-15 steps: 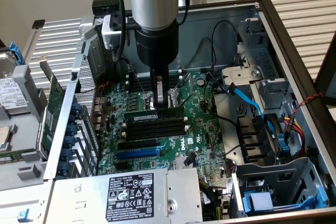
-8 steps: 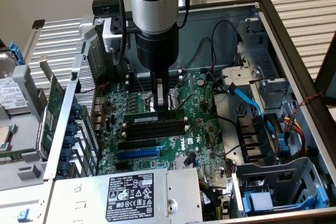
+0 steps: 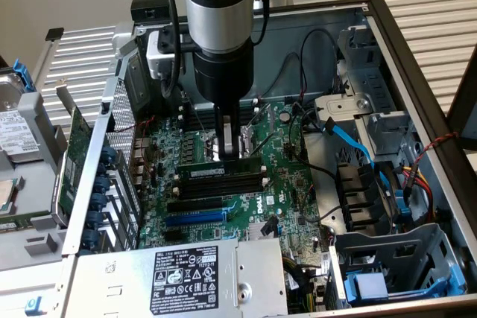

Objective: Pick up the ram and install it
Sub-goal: 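Insert the ram into the slot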

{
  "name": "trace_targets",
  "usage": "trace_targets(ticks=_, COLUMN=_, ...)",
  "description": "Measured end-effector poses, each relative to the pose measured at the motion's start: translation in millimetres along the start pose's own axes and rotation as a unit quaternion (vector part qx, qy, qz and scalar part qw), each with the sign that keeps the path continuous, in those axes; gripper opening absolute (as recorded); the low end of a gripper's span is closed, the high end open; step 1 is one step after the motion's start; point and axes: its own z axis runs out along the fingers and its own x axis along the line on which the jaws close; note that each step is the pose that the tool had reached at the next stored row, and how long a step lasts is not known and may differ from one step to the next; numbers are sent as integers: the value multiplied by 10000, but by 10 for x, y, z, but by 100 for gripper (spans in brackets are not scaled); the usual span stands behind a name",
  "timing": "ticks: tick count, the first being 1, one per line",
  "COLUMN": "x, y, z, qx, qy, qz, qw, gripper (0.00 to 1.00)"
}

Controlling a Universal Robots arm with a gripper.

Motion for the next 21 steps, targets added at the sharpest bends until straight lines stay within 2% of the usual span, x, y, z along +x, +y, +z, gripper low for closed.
trace_targets(ticks=21, x=5, y=-1, z=74, qx=-5, qy=0, qz=-54, qw=10000, gripper=12)
